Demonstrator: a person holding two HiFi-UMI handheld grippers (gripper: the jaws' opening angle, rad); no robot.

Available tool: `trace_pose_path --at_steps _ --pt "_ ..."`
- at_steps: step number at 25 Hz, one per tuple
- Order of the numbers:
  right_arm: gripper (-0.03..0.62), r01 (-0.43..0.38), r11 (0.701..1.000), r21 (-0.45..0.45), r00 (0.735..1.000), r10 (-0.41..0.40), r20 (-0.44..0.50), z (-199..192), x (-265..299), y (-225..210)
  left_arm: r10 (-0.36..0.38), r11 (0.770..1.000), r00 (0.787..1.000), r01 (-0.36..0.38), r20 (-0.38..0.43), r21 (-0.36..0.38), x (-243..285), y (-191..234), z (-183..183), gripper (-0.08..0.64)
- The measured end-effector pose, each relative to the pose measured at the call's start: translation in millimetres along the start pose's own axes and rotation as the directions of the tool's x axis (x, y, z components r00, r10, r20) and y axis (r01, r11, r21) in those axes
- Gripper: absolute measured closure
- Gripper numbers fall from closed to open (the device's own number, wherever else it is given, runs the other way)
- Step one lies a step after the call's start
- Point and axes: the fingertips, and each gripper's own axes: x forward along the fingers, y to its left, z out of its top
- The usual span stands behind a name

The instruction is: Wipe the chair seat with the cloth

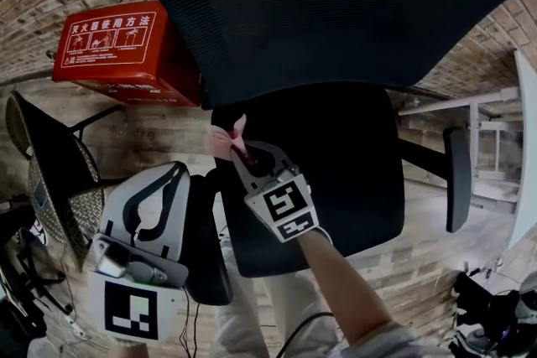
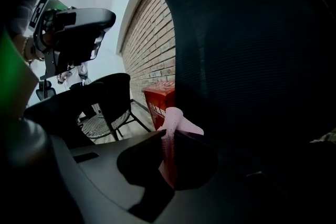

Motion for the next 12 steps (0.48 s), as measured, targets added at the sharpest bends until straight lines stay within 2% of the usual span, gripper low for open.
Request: trace_pose_path --at_steps 12 --pt "0.534 0.159 0.986 0.041 0.983 -0.154 -0.100 -52.5 0.8 -73.6 -0.048 0.998 0.999 0.048 0.005 0.049 27.6 -30.3 9.2 0.541"
